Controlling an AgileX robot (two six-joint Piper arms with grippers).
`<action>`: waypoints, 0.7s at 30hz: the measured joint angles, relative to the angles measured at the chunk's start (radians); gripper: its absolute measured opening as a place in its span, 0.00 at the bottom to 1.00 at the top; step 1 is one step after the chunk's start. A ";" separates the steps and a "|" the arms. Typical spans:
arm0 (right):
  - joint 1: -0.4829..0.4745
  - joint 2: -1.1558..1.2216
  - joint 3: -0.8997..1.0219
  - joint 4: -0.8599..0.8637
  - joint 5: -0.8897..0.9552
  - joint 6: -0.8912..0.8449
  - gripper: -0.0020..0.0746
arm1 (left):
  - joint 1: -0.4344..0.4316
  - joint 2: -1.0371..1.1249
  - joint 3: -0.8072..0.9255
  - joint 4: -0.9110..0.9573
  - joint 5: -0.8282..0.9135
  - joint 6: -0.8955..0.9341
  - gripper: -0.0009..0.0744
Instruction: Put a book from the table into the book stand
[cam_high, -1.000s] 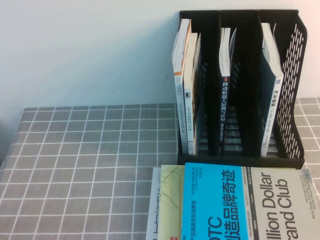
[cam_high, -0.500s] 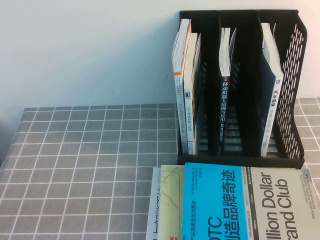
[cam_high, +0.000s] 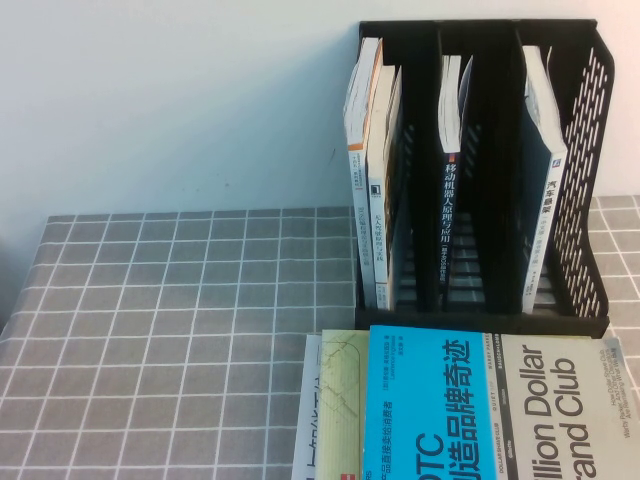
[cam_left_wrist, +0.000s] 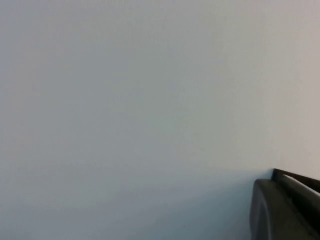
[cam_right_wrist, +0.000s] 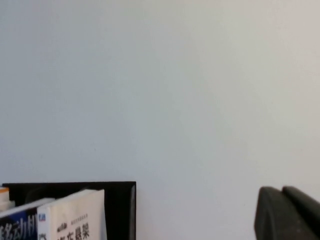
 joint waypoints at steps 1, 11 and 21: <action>0.000 0.000 -0.005 0.000 0.011 -0.011 0.02 | 0.000 0.000 -0.037 0.016 0.053 0.003 0.01; 0.000 0.108 -0.377 0.000 0.789 -0.070 0.02 | 0.000 0.192 -0.349 0.060 0.512 0.065 0.01; 0.000 0.629 -0.517 0.228 1.076 -0.340 0.02 | 0.000 0.436 -0.341 -0.318 0.642 0.161 0.01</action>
